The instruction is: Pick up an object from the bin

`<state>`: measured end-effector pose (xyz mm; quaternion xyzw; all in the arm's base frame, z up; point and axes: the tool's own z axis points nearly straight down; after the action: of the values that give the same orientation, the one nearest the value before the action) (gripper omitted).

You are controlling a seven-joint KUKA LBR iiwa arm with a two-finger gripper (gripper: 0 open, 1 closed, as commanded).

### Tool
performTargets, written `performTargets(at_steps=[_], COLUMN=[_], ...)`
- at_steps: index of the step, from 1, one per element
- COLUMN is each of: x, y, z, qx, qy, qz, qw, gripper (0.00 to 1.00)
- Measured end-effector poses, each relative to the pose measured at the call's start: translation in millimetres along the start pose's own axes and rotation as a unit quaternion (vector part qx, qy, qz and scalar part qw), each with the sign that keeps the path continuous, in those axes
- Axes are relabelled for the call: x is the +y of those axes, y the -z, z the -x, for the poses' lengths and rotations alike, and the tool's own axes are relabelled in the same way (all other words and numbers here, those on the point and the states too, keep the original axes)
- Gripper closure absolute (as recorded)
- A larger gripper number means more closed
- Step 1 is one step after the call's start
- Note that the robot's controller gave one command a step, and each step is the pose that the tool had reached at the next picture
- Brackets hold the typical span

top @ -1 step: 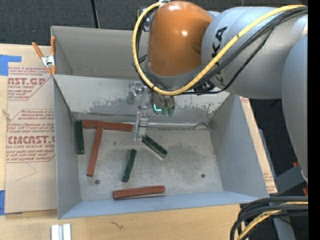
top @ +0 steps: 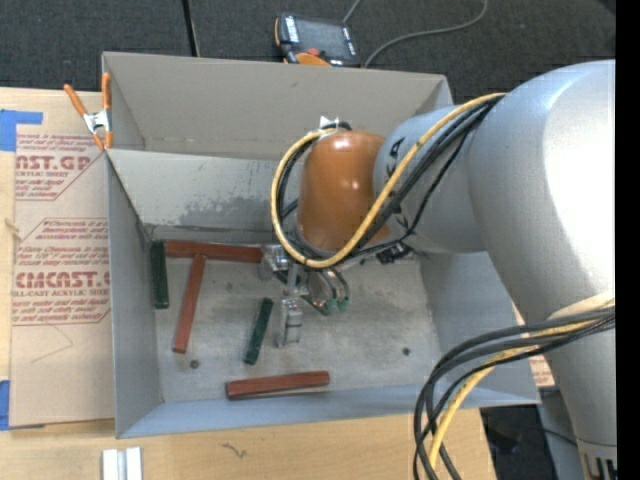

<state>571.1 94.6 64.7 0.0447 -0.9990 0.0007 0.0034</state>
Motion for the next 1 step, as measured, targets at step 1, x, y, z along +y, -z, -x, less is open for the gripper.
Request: performTargets(at_steps=[1], x=[46.5], y=[4.5], z=[-28.6], qx=[-0.0029], qy=[0.102], qz=[0.001], qw=[0.9948], gripper=[0.0])
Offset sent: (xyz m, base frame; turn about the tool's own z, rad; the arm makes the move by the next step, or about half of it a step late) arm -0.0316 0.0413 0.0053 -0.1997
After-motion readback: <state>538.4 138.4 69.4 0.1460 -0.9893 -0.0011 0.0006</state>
